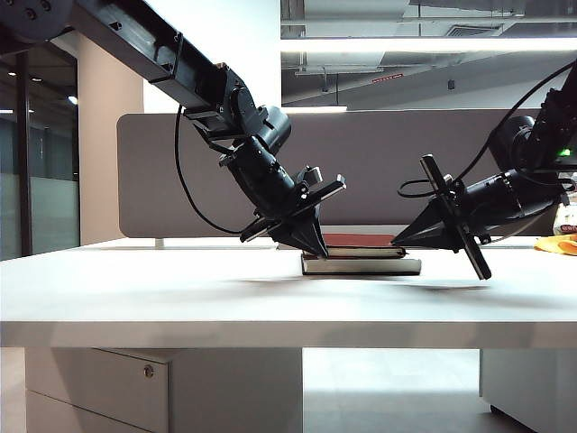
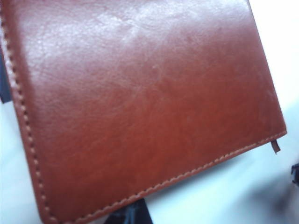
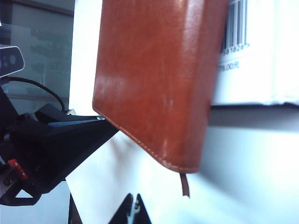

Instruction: Pick up the red book and place it on top of the black book.

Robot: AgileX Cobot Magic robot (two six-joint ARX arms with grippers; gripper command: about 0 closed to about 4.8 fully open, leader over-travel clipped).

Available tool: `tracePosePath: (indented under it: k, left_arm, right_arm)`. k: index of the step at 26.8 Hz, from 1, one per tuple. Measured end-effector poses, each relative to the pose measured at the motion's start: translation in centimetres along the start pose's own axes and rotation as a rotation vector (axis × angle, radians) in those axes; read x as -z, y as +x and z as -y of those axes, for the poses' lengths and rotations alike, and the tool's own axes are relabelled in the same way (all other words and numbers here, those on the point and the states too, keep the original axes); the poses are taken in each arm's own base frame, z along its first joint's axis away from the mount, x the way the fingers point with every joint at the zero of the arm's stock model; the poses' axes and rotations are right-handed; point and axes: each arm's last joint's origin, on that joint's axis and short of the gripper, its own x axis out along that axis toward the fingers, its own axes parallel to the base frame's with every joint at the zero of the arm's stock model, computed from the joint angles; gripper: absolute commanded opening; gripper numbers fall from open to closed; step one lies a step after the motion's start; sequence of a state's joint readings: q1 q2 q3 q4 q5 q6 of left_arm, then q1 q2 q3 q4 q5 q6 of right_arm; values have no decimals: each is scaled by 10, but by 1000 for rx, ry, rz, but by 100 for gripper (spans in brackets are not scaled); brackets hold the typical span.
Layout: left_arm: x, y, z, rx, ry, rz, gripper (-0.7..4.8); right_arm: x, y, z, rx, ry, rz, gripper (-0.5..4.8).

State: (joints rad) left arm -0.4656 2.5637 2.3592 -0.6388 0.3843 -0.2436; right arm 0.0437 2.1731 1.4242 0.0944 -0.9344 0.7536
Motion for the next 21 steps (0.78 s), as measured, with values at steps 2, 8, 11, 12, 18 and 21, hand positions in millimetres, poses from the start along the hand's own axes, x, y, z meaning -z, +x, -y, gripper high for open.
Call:
tracePosePath:
  k: [2, 8, 11, 12, 18, 21]
  left_arm:
    - [0, 0, 1, 11, 3, 1, -6]
    - [4, 2, 7, 106, 4, -43, -6]
    - [7, 4, 13, 141, 13, -71, -6]
    - [8, 4, 15, 148, 16, -77, -6]
    - [9, 3, 19, 165, 18, -95, -6]
    - [8, 1, 21, 168, 22, -93, -6]
  right_arm:
    - [0, 1, 0, 3, -2, 2, -6]
    - [2, 4, -2, 15, -5, 3, -6]
    - [4, 8, -4, 29, -10, 8, -6]
    - [5, 10, -4, 33, -11, 8, -6]
    - [6, 13, -5, 73, -20, 40, -6]
    - [5, 13, -4, 91, -23, 57, -6]
